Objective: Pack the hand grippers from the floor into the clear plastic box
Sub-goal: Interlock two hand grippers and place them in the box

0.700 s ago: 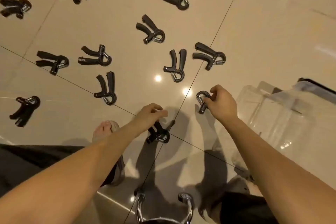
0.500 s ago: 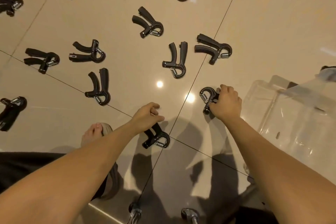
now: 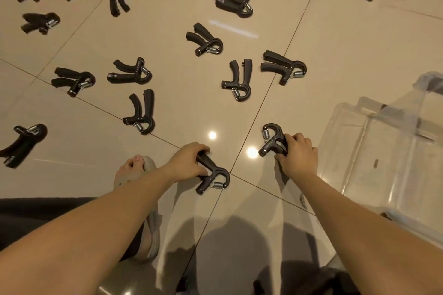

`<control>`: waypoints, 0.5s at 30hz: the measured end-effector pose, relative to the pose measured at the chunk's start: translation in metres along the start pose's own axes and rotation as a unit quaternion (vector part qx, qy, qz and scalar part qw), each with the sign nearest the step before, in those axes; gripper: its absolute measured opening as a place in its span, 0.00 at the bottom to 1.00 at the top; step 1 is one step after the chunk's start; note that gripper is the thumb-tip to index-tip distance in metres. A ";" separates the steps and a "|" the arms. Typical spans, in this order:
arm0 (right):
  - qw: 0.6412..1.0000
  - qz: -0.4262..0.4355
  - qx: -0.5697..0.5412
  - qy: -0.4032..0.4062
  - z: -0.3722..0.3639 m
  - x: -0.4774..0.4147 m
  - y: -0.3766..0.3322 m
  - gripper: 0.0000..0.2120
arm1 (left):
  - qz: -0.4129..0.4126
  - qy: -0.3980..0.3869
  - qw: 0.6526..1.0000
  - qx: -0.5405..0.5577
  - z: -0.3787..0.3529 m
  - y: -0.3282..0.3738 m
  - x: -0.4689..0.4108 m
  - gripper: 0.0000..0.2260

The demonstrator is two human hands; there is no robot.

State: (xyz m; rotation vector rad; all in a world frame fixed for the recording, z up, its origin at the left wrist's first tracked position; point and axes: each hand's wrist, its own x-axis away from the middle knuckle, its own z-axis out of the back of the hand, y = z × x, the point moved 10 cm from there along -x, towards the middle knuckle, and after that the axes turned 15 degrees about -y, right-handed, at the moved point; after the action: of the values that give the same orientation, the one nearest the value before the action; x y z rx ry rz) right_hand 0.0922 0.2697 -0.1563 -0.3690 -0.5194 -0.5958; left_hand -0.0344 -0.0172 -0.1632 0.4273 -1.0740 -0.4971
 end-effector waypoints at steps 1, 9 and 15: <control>1.000 -0.002 -0.007 -0.003 -0.003 0.004 -0.002 0.18 | -0.007 0.006 0.999 -0.034 -0.001 -0.003 0.004 0.34; 0.999 -0.004 -0.042 -0.014 -0.032 0.042 -0.012 0.19 | -0.016 0.081 0.955 -0.285 -0.025 -0.018 0.035 0.30; 0.997 0.014 -0.070 0.023 -0.021 0.069 -0.005 0.18 | -0.031 0.150 0.968 -0.199 -0.018 -0.005 0.059 0.25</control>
State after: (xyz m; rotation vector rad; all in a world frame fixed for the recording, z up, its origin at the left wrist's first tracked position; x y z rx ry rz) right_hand 0.1454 0.2263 -0.1343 -0.4932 -0.4285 -0.6130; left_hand 0.0035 -0.0532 -0.1309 0.1717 -0.6478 -0.6649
